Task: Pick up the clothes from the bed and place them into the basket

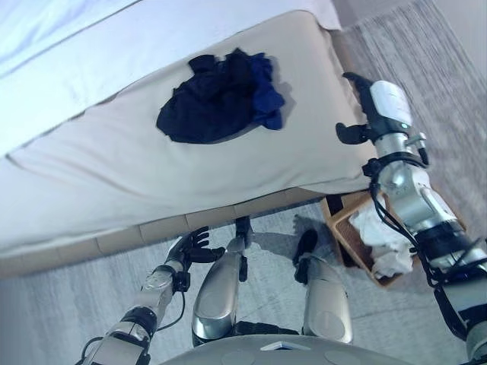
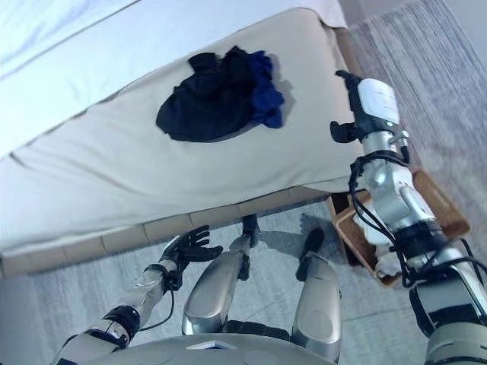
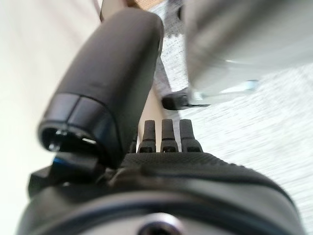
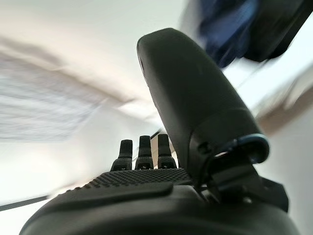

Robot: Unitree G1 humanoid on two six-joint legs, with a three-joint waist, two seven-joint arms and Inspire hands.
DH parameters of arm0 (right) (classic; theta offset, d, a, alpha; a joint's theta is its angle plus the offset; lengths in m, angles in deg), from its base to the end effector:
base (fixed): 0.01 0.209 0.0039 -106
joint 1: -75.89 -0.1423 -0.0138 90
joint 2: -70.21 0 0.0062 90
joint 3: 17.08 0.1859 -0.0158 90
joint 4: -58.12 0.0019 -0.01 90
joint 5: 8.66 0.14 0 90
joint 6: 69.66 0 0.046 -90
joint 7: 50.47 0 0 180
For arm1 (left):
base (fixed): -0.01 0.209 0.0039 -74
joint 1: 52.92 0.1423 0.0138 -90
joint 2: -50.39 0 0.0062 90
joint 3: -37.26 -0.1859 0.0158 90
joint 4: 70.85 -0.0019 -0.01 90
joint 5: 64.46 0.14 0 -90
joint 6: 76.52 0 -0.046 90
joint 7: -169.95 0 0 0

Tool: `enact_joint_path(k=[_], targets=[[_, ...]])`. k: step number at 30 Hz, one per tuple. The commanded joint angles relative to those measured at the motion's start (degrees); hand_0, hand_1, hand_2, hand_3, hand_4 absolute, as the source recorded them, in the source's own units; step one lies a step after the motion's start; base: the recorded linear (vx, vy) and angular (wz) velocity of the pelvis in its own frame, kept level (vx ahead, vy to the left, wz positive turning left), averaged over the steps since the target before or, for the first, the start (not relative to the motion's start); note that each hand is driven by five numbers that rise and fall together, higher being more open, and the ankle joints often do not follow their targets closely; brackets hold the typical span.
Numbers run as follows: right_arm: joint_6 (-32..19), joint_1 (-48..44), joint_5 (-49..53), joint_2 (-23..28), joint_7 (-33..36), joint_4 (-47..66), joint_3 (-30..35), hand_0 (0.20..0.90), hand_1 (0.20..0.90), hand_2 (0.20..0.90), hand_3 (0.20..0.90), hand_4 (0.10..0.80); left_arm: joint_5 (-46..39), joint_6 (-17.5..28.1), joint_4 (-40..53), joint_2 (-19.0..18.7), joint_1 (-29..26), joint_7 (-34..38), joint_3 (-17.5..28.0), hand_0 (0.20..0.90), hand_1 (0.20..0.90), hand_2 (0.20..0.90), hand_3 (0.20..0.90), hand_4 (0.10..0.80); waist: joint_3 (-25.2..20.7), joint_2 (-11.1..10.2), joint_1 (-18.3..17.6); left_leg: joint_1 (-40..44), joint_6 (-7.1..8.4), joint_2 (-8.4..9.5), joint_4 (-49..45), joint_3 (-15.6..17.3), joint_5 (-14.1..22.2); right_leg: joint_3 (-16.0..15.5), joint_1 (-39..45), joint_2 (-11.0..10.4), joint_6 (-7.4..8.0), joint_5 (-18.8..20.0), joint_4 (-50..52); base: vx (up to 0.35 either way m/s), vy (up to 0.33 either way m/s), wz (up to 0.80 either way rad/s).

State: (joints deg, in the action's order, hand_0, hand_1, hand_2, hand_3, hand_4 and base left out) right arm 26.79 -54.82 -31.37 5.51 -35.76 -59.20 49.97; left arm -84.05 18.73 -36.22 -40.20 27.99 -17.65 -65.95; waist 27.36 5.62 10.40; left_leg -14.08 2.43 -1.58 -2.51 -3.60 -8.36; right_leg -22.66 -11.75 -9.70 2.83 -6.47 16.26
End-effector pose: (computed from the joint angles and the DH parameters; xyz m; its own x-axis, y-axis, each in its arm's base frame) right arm 0.3194 -0.2357 0.1533 0.9600 -0.0440 0.2764 0.2762 0.3077 -0.9105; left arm 0.1729 0.2156 -0.0763 0.7377 -0.0533 -0.6730 0.0743 0.9972 0.0024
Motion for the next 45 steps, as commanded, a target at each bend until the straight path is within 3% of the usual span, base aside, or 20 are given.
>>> enact_joint_path(k=[1, 6, 13, 19, 21, 24, 25, 30, 34, 37, 42, 45], targets=[[-0.3, -13.9, -4.7, -0.6, 4.6, -3.8, -3.6, 0.9, 0.9, 0.9, 0.9, 0.8, -0.3, -0.2, 0.1, -6.5, 3.0, -0.9, -0.8, 0.9, 0.9, 0.9, 0.9, 0.8, -3.0, -5.0, 4.6, 0.9, -3.91, 4.87, -5.2, 3.5, 10.5, 1.0, 2.4, -0.6, 0.63, 2.0, -2.4, 0.139, 0.06, 0.59], [6.1, -23.9, -4.8, -3.1, 4.3, -14.8, -9.3, 0.9, 0.9, 0.9, 0.9, 0.8, -1.5, -1.5, -0.1, -8.1, 3.0, -1.5, -0.7, 0.9, 0.9, 0.9, 0.9, 0.8, -1.4, -5.1, 10.6, -3.5, -4.58, 6.09, -7.5, -0.2, 10.0, -2.7, 2.2, -2.6, 0.12, 1.3, 0.3, 0.041, 0.08, 0.49], [10.6, -27.7, -4.3, -5.9, 3.1, -25.1, -10.8, 0.9, 0.9, 0.9, 0.9, 0.8, -2.1, 1.1, -0.7, -7.9, 4.7, -2.5, 0.2, 0.9, 0.9, 0.9, 0.9, 0.8, 0.5, -4.8, 15.6, -7.3, -4.87, 6.78, -8.4, -3.4, 9.0, -6.7, 1.3, -4.3, 0.01, 0.0, 3.6, 0.01, 0.021, 0.48], [18.5, -28.7, -8.2, -6.6, -13.3, -35.3, -13.4, 0.9, 0.9, 0.9, 0.9, 0.8, -2.2, 3.3, 0.0, -8.2, 4.8, -3.3, 0.2, 0.9, 0.9, 0.9, 0.9, 0.8, 1.6, -5.0, 17.8, -8.6, -4.67, 6.68, -8.4, -4.6, 8.5, -8.5, 1.3, -4.7, 0.11, -1.0, 4.9, 0.011, -0.03, 0.2], [18.8, -28.9, -8.1, -6.6, -17.3, -38.0, -13.8, 0.9, 0.9, 0.9, 0.9, 0.8, -1.9, 3.6, 1.2, -8.9, 4.8, -3.7, 0.5, 0.9, 0.9, 0.9, 0.9, 0.8, 2.1, -5.2, 18.6, -9.1, -4.66, 6.59, -8.3, -5.1, 8.2, -9.0, 1.2, -4.6, 0.2, -1.2, 5.2, 0.01, -0.088, 0.08], [17.0, -29.8, -8.5, -6.7, -17.4, -39.8, -14.0, 0.9, 0.9, 0.9, 0.9, 0.8, -1.8, 3.3, 2.7, -9.6, 4.5, -3.7, 0.1, 0.9, 0.9, 0.9, 0.9, 0.8, 2.4, -5.4, 19.4, -9.7, -4.46, 6.44, -8.3, -5.8, 7.8, -9.6, 1.0, -4.3, 0.34, -1.2, 5.4, 0.017, -0.082, 0.09], [16.3, -30.2, -8.8, -6.7, -16.5, -39.9, -14.1, 0.321, 0.321, 0.321, 0.225, 0.125, -1.6, 3.2, 3.3, -9.8, 4.5, -3.7, 0.0, 0.9, 0.9, 0.9, 0.9, 0.8, 2.4, -5.6, 19.7, -10.1, -4.44, 6.41, -8.3, -6.0, 7.8, -9.8, 0.7, -4.1, 0.39, -1.1, 5.5, 0.019, -0.107, 0.15], [12.4, -32.1, -3.1, -6.7, -2.8, -36.7, -13.7, 0.3, 0.3, 0.3, 0.2, 0.1, -1.5, 2.6, 4.5, -10.1, 5.1, -2.6, -0.4, 0.9, 0.9, 0.9, 0.9, 0.8, 2.4, -6.5, 19.6, -10.6, -4.16, 5.75, -8.1, -6.4, 7.8, -9.6, 0.0, -2.8, 0.8, -0.4, 4.6, -0.004, -0.064, 0.07], [11.3, -31.8, 2.6, -5.4, 12.5, -20.7, -10.7, 0.3, 0.3, 0.3, 0.2, 0.1, -2.0, 3.3, 4.2, -9.1, 6.7, -1.0, 0.2, 0.9, 0.9, 0.9, 0.9, 0.8, 2.4, -7.5, 17.6, -8.9, -3.97, 4.6, -7.0, -5.6, 8.5, -8.0, 0.4, -1.8, 1.26, 0.5, 3.4, -0.037, -0.02, -0.06], [7.3, -30.2, 2.8, -4.6, 22.2, -9.3, -5.0, 0.3, 0.3, 0.3, 0.2, 0.1, -1.6, 4.5, 1.7, -8.0, 7.2, -0.1, 1.4, 0.9, 0.9, 0.9, 0.9, 0.8, 2.4, -8.5, 15.8, -5.5, -3.85, 3.68, -5.3, -4.6, 9.1, -6.2, 2.5, -1.1, 1.55, 0.7, 1.8, -0.028, -0.015, -0.18], [1.2, -26.0, 4.0, 0.0, 33.0, 7.3, 5.4, 0.3, 0.3, 0.3, 0.2, 0.1, 0.9, 5.1, -1.8, -7.4, 9.4, -0.8, 4.0, 0.9, 0.9, 0.9, 0.9, 0.8, -2.6, -10.1, 12.8, 0.8, -3.37, 2.73, -0.7, -3.0, 9.7, -3.5, 7.3, 0.2, 1.98, 1.0, -3.1, 0.067, -0.021, -0.21], [0.9, -23.4, 4.6, 3.2, 35.9, 13.7, 9.9, 0.3, 0.3, 0.3, 0.2, 0.1, 3.2, 4.6, -2.5, -7.3, 10.7, -1.3, 4.1, 0.9, 0.9, 0.9, 0.9, 0.8, -7.1, -10.5, 11.3, 4.5, -3.02, 2.59, 1.8, -2.0, 9.7, -2.5, 10.7, 1.1, 2.42, 1.4, -6.4, 0.106, -0.022, -0.19]])
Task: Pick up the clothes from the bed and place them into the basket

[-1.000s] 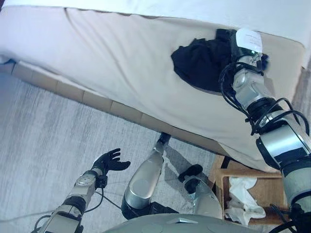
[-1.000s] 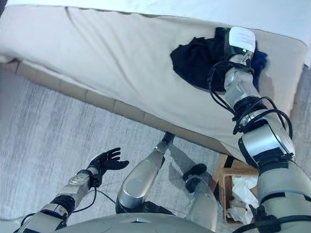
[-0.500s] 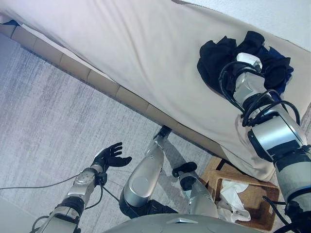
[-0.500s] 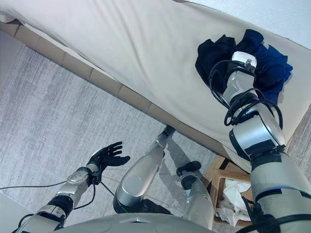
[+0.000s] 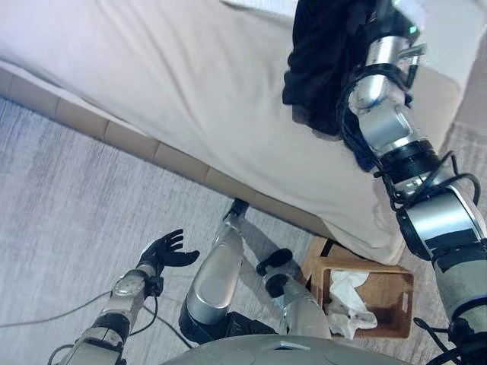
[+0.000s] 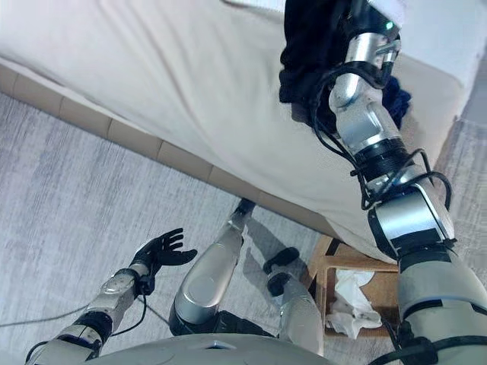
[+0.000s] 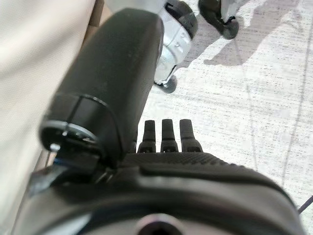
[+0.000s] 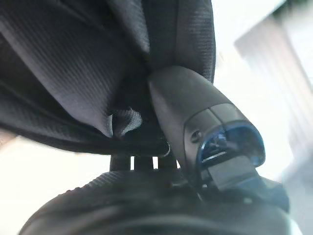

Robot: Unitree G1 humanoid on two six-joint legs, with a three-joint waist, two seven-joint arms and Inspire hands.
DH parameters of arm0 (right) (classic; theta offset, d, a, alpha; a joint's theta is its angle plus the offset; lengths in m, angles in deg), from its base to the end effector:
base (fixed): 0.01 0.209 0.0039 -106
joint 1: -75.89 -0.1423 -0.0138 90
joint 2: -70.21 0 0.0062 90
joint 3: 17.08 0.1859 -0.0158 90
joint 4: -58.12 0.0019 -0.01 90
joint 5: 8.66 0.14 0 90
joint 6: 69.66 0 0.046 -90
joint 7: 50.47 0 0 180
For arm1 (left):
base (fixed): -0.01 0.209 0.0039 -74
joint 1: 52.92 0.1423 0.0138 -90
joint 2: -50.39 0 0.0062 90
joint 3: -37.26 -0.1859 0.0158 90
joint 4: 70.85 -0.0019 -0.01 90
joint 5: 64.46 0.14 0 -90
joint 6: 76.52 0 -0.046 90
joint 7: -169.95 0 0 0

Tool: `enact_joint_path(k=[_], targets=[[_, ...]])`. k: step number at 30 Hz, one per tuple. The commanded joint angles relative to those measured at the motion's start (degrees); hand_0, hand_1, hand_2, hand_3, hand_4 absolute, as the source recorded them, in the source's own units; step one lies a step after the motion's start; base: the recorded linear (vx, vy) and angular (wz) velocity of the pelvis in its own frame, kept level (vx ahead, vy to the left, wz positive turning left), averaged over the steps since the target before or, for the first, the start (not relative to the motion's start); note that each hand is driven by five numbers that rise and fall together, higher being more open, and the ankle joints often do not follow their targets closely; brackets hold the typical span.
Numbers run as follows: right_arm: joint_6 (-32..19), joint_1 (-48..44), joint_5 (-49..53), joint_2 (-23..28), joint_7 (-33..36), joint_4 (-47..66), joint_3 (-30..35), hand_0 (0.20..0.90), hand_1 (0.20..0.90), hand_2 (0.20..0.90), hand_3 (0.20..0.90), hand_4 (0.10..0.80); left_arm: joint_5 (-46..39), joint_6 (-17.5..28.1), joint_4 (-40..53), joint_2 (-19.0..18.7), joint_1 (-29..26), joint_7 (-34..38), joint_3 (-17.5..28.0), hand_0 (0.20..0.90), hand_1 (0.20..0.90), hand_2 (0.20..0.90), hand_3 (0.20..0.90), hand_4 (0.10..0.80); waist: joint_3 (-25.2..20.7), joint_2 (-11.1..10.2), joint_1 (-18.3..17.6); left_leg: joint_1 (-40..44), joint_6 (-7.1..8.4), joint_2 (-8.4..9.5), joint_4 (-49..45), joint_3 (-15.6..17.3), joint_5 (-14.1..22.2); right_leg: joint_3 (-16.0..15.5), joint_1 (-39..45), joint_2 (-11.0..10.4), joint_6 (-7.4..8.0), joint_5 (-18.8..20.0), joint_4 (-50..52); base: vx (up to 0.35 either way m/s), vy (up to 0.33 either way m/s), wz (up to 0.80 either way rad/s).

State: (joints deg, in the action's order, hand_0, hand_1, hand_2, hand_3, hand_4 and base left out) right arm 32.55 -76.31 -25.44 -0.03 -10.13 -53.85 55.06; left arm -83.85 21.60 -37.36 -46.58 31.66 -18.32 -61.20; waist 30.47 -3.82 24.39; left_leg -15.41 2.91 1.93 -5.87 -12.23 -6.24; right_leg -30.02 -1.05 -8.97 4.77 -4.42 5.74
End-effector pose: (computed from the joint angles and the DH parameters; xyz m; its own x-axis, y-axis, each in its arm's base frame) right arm 0.3374 -0.1797 0.2810 0.4892 -0.2582 0.8331 0.8097 0.4895 -0.3237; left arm 0.1512 0.2648 -0.0713 0.7362 0.0869 -0.6711 -0.0226 0.9943 0.1039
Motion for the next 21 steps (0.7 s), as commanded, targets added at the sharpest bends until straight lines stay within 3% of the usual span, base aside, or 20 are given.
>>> enact_joint_path(k=[1, 5, 10, 15, 21], targets=[[-4.2, -1.1, -0.9, 10.3, 10.4, 10.3, 6.1, 0.3, 0.3, 0.3, 0.2, 0.1, 4.4, 1.2, -1.6, -0.7, 7.4, -0.8, -0.4, 0.9, 0.9, 0.9, 0.9, 0.8, -12.1, -1.3, -3.5, 7.2, -3.45, -0.82, 5.8, 7.0, 7.8, 5.3, 1.0, 0.8, 0.69, -0.6, 3.1, 0.004, 0.018, -0.19], [-2.4, 2.4, 0.3, 14.6, 9.7, 14.2, 8.7, 0.3, 0.3, 0.3, 0.2, 0.1, 7.6, -0.6, -2.9, -0.1, 8.0, -0.2, -0.9, 0.9, 0.9, 0.9, 0.9, 0.8, -17.5, -1.8, -6.1, 10.1, -3.79, -0.54, 6.9, 9.1, 7.2, 5.6, 3.3, 1.4, 0.87, 0.8, 0.2, 0.018, -0.014, -0.24], [-0.5, 6.5, -1.0, 19.0, 7.3, 18.2, 11.2, 0.3, 0.3, 0.3, 0.2, 0.1, 11.7, -4.8, -5.3, 0.4, 7.2, 0.3, -1.0, 0.9, 0.9, 0.9, 0.9, 0.8, -23.7, -1.7, -10.4, 15.9, -4.0, -0.71, 9.6, 11.9, 7.7, 8.3, 5.6, 2.0, 1.54, 1.4, -1.6, 0.045, -0.037, -0.34], [1.3, 6.8, -0.3, 23.4, 8.2, 17.7, 11.9, 0.3, 0.3, 0.3, 0.2, 0.1, 12.4, -7.2, -6.4, 0.8, 4.7, -0.4, -1.8, 0.9, 0.9, 0.9, 0.9, 0.8, -26.9, -1.0, -14.5, 19.1, -3.72, -1.09, 10.6, 14.9, 8.6, 10.9, 6.7, 2.9, 1.24, 1.9, -4.0, -0.044, -0.02, -0.31], [-0.3, 13.9, 3.3, 27.6, 9.3, 17.5, 18.6, 0.3, 0.3, 0.3, 0.2, 0.1, 13.0, -9.0, -6.4, 2.1, 4.2, -1.0, -2.9, 0.9, 0.9, 0.9, 0.9, 0.8, -28.5, 0.1, -19.0, 21.5, -3.28, -1.64, 10.9, 18.6, 9.7, 14.1, 7.1, 3.8, 0.74, 2.0, -6.4, -0.068, -0.045, -0.44]])
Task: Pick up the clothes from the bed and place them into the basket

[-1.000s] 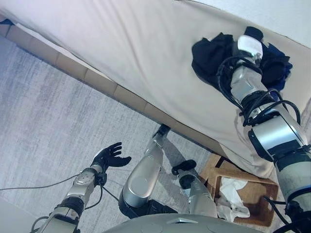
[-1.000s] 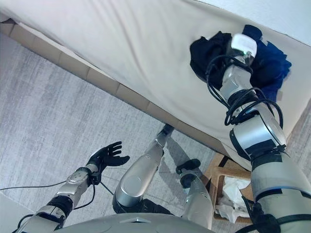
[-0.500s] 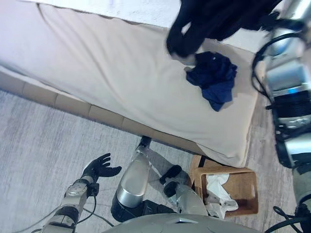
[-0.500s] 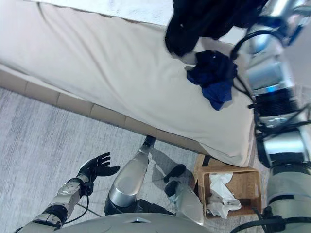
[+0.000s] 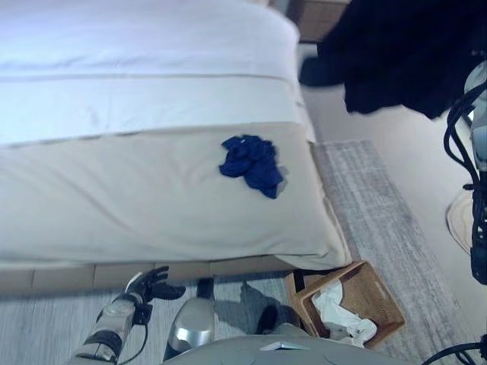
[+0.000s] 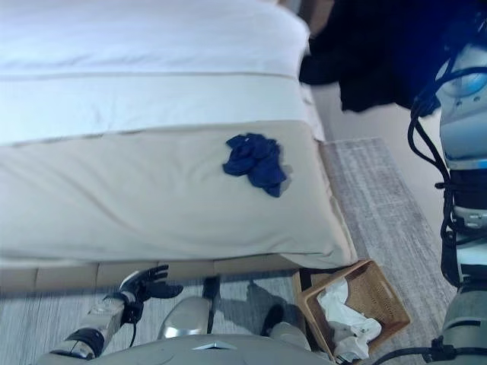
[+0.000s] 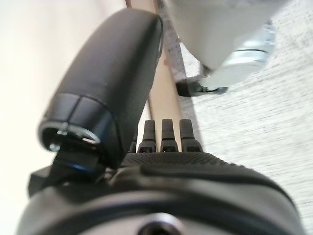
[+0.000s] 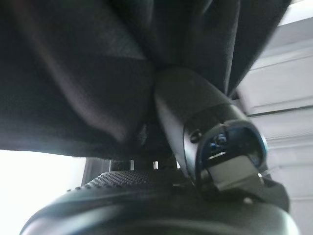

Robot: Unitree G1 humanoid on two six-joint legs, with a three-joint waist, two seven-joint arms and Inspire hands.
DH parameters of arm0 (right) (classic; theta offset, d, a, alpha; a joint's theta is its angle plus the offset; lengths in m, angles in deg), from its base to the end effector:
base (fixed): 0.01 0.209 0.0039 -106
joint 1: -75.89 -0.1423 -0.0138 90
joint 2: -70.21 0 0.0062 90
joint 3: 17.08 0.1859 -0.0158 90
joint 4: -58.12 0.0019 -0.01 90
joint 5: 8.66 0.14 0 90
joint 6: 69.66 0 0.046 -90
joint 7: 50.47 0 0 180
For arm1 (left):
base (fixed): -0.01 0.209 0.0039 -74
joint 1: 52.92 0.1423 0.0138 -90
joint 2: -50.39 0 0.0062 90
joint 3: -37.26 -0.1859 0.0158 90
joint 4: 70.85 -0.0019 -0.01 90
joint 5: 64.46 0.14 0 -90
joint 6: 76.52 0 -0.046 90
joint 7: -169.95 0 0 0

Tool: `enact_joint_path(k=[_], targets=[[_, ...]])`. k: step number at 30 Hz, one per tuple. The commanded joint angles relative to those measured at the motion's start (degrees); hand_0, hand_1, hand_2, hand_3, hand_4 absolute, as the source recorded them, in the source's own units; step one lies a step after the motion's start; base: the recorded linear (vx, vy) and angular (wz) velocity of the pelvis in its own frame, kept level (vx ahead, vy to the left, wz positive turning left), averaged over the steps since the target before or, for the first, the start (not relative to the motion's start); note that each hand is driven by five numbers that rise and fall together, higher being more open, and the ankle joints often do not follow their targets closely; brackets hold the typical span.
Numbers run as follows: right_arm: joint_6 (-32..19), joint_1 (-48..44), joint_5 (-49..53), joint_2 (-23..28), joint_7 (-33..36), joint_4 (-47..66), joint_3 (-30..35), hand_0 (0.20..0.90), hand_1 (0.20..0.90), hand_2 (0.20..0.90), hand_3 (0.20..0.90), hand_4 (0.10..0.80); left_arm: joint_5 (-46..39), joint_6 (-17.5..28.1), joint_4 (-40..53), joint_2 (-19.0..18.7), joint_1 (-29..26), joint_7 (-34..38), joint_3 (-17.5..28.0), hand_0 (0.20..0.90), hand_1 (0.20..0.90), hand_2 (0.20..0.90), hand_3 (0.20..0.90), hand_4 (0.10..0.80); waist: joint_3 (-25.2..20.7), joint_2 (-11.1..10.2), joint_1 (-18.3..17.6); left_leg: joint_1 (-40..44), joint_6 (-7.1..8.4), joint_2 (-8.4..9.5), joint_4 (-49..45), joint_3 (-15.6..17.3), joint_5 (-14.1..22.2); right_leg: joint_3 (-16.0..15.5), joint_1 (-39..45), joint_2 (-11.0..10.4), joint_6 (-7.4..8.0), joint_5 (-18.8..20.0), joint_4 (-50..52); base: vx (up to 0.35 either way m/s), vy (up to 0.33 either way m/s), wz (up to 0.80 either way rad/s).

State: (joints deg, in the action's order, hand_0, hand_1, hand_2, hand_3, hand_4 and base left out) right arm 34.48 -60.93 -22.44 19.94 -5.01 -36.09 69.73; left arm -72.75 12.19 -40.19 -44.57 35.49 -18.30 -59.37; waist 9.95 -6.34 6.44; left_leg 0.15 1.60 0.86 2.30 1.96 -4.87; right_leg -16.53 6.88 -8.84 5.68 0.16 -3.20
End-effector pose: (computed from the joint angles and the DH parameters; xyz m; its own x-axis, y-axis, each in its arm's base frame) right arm 0.2734 -0.2666 0.3054 0.1942 -0.3205 0.9271 0.9611 0.2513 -0.1144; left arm 0.1147 0.2620 -0.0918 0.5071 0.1119 -0.8546 0.0643 0.9839 0.1669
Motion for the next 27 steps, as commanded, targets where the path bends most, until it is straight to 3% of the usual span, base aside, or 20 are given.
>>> enact_joint_path(k=[1, 4, 9, 13, 19, 22, 27], targets=[[-2.3, 0.4, 1.1, 7.7, 3.1, -0.2, 5.3, 0.3, 0.3, 0.3, 0.2, 0.1, 2.5, 0.1, -3.6, 0.3, 0.4, -1.2, -4.8, 0.9, 0.9, 0.9, 0.9, 0.8, -8.1, 2.8, -2.0, 6.2, -1.92, -0.63, 2.7, 4.8, 8.5, 1.5, -0.9, 3.8, -0.23, -2.4, 2.4, -0.045, -0.07, -0.57], [-2.4, 4.6, 3.8, 6.8, -0.9, -0.2, 7.7, 0.3, 0.3, 0.3, 0.2, 0.1, 3.5, -0.4, -3.4, 0.2, 0.4, -1.6, -4.7, 0.9, 0.9, 0.9, 0.9, 0.8, -8.0, 3.1, -3.5, 6.8, -1.88, -0.89, 2.7, 6.1, 8.8, 2.6, -1.1, 3.9, -0.31, -2.4, 2.5, -0.035, -0.07, -0.45], [-4.0, 16.9, 7.5, 0.7, -11.7, -1.5, 11.3, 0.3, 0.3, 0.3, 0.2, 0.1, 4.0, -0.6, -2.8, -0.2, 0.2, -1.8, -4.7, 0.9, 0.9, 0.9, 0.9, 0.8, -6.5, 4.2, -7.0, 7.5, -2.6, -1.24, 1.4, 8.8, 9.7, 5.2, -2.9, 4.2, -1.08, -3.6, 5.5, -0.059, -0.088, -0.42], [-5.4, 23.6, 5.6, -3.1, -17.0, -4.9, 11.2, 0.3, 0.3, 0.3, 0.2, 0.1, 3.0, -0.3, -2.5, -0.7, -0.3, -1.4, -5.1, 0.9, 0.9, 0.9, 0.9, 0.8, -5.0, 4.9, -9.0, 7.7, -2.94, -1.39, 0.4, 9.9, 10.3, 7.0, -3.5, 4.5, -1.5, -3.6, 6.0, -0.051, -0.099, -0.34], [-2.9, 31.4, 2.2, -8.1, -22.1, -12.5, 9.7, 0.3, 0.3, 0.3, 0.2, 0.1, 3.9, 0.4, -1.1, -1.3, 0.3, -0.8, -4.5, 0.9, 0.9, 0.9, 0.9, 0.8, -3.5, 5.9, -10.0, 8.4, -3.12, -1.57, -0.2, 10.5, 10.6, 7.5, -3.2, 4.4, -1.38, -3.3, 5.9, 0.015, -0.151, -0.18], [0.2, 31.2, 2.7, -10.0, -21.7, -18.0, 6.9, 0.3, 0.3, 0.3, 0.2, 0.1, 1.8, 1.1, 0.0, -1.4, -1.4, 0.0, -5.9, 0.9, 0.9, 0.9, 0.9, 0.8, -1.7, 7.1, -10.1, 6.3, -2.84, -1.76, -1.6, 9.8, 10.4, 7.5, -5.7, 4.0, -1.56, -3.4, 7.4, -0.102, -0.128, -0.1], [0.6, 19.0, 4.4, -9.0, -17.9, -28.0, 0.5, 0.3, 0.3, 0.3, 0.2, 0.1, -4.8, 4.4, 2.1, 0.1, -9.3, 2.6, -9.4, 0.9, 0.9, 0.9, 0.9, 0.8, 6.9, 11.6, -10.5, -2.4, -1.69, -1.13, -3.2, 9.0, 8.0, 7.4, -14.7, 2.7, -2.06, -2.3, 9.4, -0.336, -0.024, -0.17]])
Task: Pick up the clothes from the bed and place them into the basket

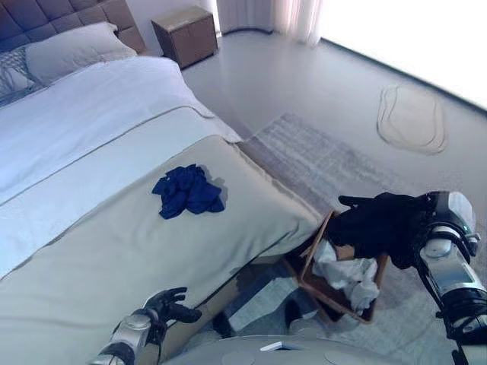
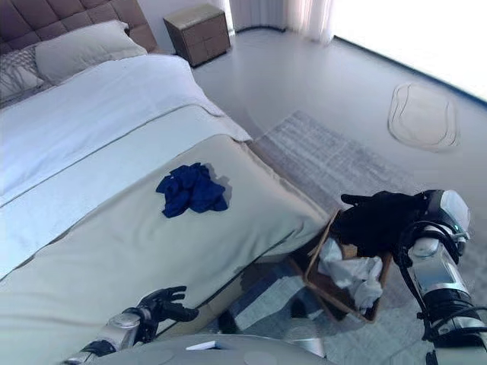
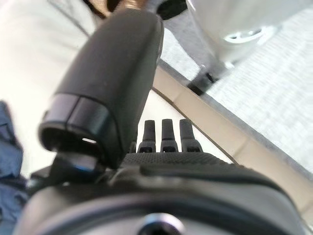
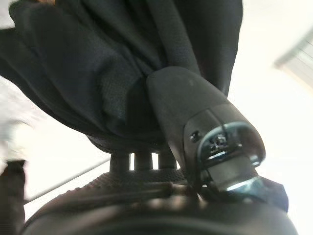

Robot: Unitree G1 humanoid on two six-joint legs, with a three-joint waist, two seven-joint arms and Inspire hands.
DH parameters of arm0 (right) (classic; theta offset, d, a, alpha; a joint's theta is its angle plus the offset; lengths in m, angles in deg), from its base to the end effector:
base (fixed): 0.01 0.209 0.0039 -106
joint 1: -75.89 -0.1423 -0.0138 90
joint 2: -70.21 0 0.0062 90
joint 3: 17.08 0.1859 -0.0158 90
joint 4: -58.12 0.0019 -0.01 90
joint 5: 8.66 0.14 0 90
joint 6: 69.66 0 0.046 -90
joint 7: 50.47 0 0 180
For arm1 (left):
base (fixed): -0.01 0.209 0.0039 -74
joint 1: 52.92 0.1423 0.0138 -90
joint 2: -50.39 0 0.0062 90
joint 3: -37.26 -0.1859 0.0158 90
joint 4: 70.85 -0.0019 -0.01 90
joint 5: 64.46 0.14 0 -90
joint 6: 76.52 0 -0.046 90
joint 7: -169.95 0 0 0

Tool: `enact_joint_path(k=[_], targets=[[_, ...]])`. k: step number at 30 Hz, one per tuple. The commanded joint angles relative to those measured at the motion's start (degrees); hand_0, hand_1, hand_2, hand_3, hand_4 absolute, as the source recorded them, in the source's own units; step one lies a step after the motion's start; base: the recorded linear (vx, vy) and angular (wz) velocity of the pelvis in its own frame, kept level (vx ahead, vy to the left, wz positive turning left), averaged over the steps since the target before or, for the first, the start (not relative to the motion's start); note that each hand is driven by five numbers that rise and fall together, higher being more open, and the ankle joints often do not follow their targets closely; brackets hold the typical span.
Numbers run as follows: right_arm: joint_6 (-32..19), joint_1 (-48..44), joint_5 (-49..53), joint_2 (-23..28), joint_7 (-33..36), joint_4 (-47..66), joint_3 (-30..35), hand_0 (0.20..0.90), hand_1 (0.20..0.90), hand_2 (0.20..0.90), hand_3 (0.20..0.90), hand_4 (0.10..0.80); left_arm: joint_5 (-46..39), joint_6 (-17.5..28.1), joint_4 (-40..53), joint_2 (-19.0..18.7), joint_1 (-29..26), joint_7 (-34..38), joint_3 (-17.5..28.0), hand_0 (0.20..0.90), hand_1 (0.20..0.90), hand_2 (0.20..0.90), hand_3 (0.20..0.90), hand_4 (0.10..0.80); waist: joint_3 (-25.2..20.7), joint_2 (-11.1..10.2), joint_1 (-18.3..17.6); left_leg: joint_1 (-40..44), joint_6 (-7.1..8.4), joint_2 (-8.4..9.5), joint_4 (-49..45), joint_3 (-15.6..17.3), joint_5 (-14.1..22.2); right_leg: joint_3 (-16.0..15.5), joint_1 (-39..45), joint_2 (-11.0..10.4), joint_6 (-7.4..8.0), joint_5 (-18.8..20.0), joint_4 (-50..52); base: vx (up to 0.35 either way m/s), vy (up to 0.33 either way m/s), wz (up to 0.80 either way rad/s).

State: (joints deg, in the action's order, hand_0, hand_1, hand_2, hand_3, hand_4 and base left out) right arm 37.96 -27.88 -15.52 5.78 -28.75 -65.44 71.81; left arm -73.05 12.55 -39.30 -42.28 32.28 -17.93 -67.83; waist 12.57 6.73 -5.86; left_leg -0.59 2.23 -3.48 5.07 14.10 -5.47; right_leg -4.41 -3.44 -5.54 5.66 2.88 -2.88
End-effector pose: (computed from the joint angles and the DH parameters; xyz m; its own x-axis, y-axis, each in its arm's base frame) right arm 0.2239 -0.3370 0.0531 0.7052 -0.7018 -0.1012 0.3243 0.4461 -0.8342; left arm 0.1349 0.2318 -0.0934 0.5380 0.0027 -0.8430 0.2127 0.9672 0.1388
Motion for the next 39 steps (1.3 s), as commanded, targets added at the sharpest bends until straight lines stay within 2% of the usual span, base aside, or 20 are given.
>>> enact_joint_path(k=[1, 5, 7, 8, 9, 10, 12, 15, 20, 23, 26, 27, 30, 31, 33, 37, 39], targets=[[-3.2, -17.4, -2.4, 5.6, 6.4, -0.8, -3.3, 0.3, 0.3, 0.3, 0.2, 0.1, -6.1, 4.8, 1.9, -1.9, -7.9, 3.0, -1.7, 0.9, 0.9, 0.9, 0.9, 0.8, 6.7, -0.1, 1.6, -4.2, -1.97, 3.21, -6.8, -3.1, 7.9, -4.6, -6.8, -0.7, -2.29, -5.2, 10.1, -0.292, -0.002, -0.21], [-2.0, -23.9, -1.8, 6.0, 7.8, -3.7, -8.2, 0.3, 0.3, 0.3, 0.2, 0.1, -9.7, 7.5, 4.3, -2.4, -10.1, 4.0, -2.6, 0.9, 0.9, 0.9, 0.9, 0.8, 12.5, 3.1, 1.2, -12.9, -1.28, 3.36, -11.6, -3.2, 6.5, -4.2, -15.8, -1.0, -3.56, -5.5, 14.8, -0.204, -0.044, -0.14], [-1.6, -24.9, -2.2, 6.1, 7.9, -4.2, -8.9, 0.3, 0.3, 0.3, 0.2, 0.1, -10.3, 7.9, 4.9, -2.6, -10.2, 4.1, -2.6, 0.9, 0.9, 0.9, 0.9, 0.8, 13.4, 3.6, 1.1, -14.5, -1.24, 3.53, -12.9, -3.2, 6.5, -4.2, -17.7, -1.0, -3.85, -5.8, 16.1, -0.06, -0.037, -0.19], [-1.7, -26.1, -2.1, 6.2, 8.4, -5.2, -9.7, 0.441, 0.441, 0.441, 0.365, 0.265, -11.0, 8.2, 5.5, -2.8, -10.4, 4.2, -2.5, 0.9, 0.9, 0.9, 0.9, 0.8, 14.3, 4.3, 1.1, -16.2, -1.2, 3.67, -14.2, -3.2, 6.4, -4.3, -19.6, -1.1, -4.19, -6.2, 17.7, 0.03, -0.049, -0.11], [-0.9, -27.1, -2.0, 6.3, 8.5, -6.0, -10.4, 0.853, 0.853, 0.853, 0.845, 0.745, -11.6, 8.2, 6.0, -3.2, -10.7, 4.2, -2.6, 0.9, 0.9, 0.9, 0.9, 0.8, 15.0, 4.8, 1.1, -16.9, -0.85, 4.06, -15.4, -3.8, 7.7, -3.8, -20.7, -1.0, -4.02, -8.2, 19.6, 0.015, -0.083, -0.02], [-0.3, -28.1, -2.2, 6.4, 8.9, -7.0, -10.9, 0.9, 0.9, 0.9, 0.9, 0.8, -12.1, 8.5, 6.4, -3.7, -11.1, 4.0, -2.5, 0.9, 0.9, 0.9, 0.9, 0.8, 15.9, 5.2, 1.2, -18.6, -0.89, 4.33, -16.7, -3.8, 7.7, -3.8, -22.5, -1.2, -4.25, -8.7, 21.1, 0.002, -0.11, 0.06], [0.0, -30.1, -1.0, 6.6, 10.1, -9.7, -12.1, 0.9, 0.9, 0.9, 0.9, 0.8, -12.9, 8.8, 7.7, -4.8, -11.8, 3.8, -2.4, 0.9, 0.9, 0.9, 0.9, 0.8, 17.2, 6.0, 1.6, -22.2, -1.05, 4.76, -19.1, -3.8, 7.8, -4.0, -26.3, -1.5, -4.63, -9.6, 24.3, -0.086, -0.145, 0.14], [3.3, -32.9, 0.7, 6.7, 11.0, -14.9, -14.1, 0.9, 0.9, 0.9, 0.9, 0.8, -13.9, 9.3, 9.0, -5.9, -11.8, 3.5, -3.0, 0.9, 0.9, 0.9, 0.9, 0.8, 17.2, 7.3, 2.9, -28.4, -1.33, 5.26, -21.9, -3.8, 7.8, -4.5, -32.6, -1.9, -5.35, -10.8, 28.4, -0.04, -0.132, 0.29], [6.3, -34.2, 3.6, 6.9, 8.3, -21.9, -14.7, 0.9, 0.9, 0.9, 0.9, 0.8, -14.2, 9.3, 9.4, -6.3, -10.9, 2.8, -3.2, 0.9, 0.9, 0.9, 0.9, 0.8, 17.2, 7.8, 4.1, -32.5, -1.51, 5.16, -23.7, -4.4, 7.6, -4.8, -36.3, -1.7, -6.16, -11.7, 31.0, 0.005, -0.057, 0.22], [3.9, -32.6, 6.5, 7.0, 10.0, -24.9, -12.8, 0.9, 0.9, 0.9, 0.9, 0.8, -13.7, 9.1, 9.9, -6.2, -9.9, 2.2, -3.2, 0.9, 0.9, 0.9, 0.9, 0.8, 17.2, 7.7, 4.8, -32.8, -1.6, 5.08, -23.5, -4.8, 7.3, -5.1, -36.2, -1.5, -6.34, -11.8, 31.1, 0.046, -0.014, 0.19], [2.2, -30.3, 8.5, 7.4, 14.1, -21.6, -9.9, 0.9, 0.9, 0.9, 0.9, 0.8, -13.5, 9.5, 10.0, -5.9, -8.2, 2.0, -2.9, 0.9, 0.9, 0.9, 0.9, 0.8, 17.2, 7.1, 4.8, -31.0, -1.35, 4.93, -21.7, -5.3, 6.8, -5.1, -34.3, -1.0, -6.22, -11.4, 29.8, 0.065, 0.066, 0.1], [1.0, -28.4, 8.4, 7.7, 17.5, -17.7, -8.2, 0.9, 0.9, 0.9, 0.9, 0.8, -13.5, 9.6, 10.2, -5.6, -7.2, 2.1, -2.6, 0.9, 0.9, 0.9, 0.9, 0.8, 17.2, 6.5, 4.5, -29.4, -1.14, 4.82, -20.1, -5.5, 6.3, -5.0, -32.9, -0.6, -6.01, -11.1, 28.6, 0.083, 0.111, 0.08], [-0.1, -24.5, 7.3, 8.5, 20.5, -9.2, -4.0, 0.9, 0.9, 0.9, 0.9, 0.8, -14.1, 9.9, 10.2, -5.3, -5.7, 2.4, -1.9, 0.9, 0.9, 0.9, 0.9, 0.8, 17.2, 5.4, 3.8, -26.1, -0.77, 4.51, -16.8, -5.6, 5.7, -4.8, -29.8, 0.1, -5.58, -10.5, 25.9, 0.048, 0.147, 0.05], [-1.1, -22.1, 7.4, 8.4, 21.8, -4.1, -1.3, 0.9, 0.9, 0.9, 0.9, 0.8, -14.3, 10.1, 10.1, -5.1, -5.1, 2.5, -1.2, 0.9, 0.9, 0.9, 0.9, 0.8, 17.2, 4.8, 3.4, -25.2, -0.97, 4.11, -15.0, -5.1, 4.0, -5.1, -28.8, 0.5, -5.81, -8.4, 23.9, 0.015, 0.195, -0.06], [-1.4, -17.1, 5.5, 7.6, 24.8, 6.4, 4.0, 0.9, 0.9, 0.9, 0.9, 0.8, -14.4, 9.7, 9.5, -4.5, -4.3, 2.9, 0.3, 0.9, 0.9, 0.9, 0.9, 0.8, 17.2, 3.2, 2.4, -21.3, -0.63, 3.85, -12.1, -5.1, 3.5, -4.9, -25.1, 1.1, -5.19, -7.7, 21.4, 0.06, 0.18, -0.11], [0.2, -8.3, -2.6, 4.6, 27.1, 25.1, 11.9, 0.9, 0.9, 0.9, 0.9, 0.8, -13.7, 9.0, 7.6, -3.5, -2.7, 2.8, 3.2, 0.9, 0.9, 0.9, 0.9, 0.8, 15.0, 0.0, 1.3, -15.8, -0.41, 3.43, -8.2, -4.8, 3.3, -5.2, -19.4, 1.3, -3.99, -6.4, 17.0, 0.114, 0.169, 0.03], [0.0, -5.0, -6.8, 3.4, 25.1, 32.9, 13.8, 0.9, 0.9, 0.9, 0.9, 0.8, -12.8, 8.1, 6.6, -2.8, -0.9, 2.7, 5.2, 0.9, 0.9, 0.9, 0.9, 0.8, 12.5, -2.0, 1.5, -13.1, -0.67, 3.37, -7.4, -4.7, 4.2, -5.5, -16.1, 1.0, -3.32, -5.8, 15.1, 0.184, 0.186, 0.16]])
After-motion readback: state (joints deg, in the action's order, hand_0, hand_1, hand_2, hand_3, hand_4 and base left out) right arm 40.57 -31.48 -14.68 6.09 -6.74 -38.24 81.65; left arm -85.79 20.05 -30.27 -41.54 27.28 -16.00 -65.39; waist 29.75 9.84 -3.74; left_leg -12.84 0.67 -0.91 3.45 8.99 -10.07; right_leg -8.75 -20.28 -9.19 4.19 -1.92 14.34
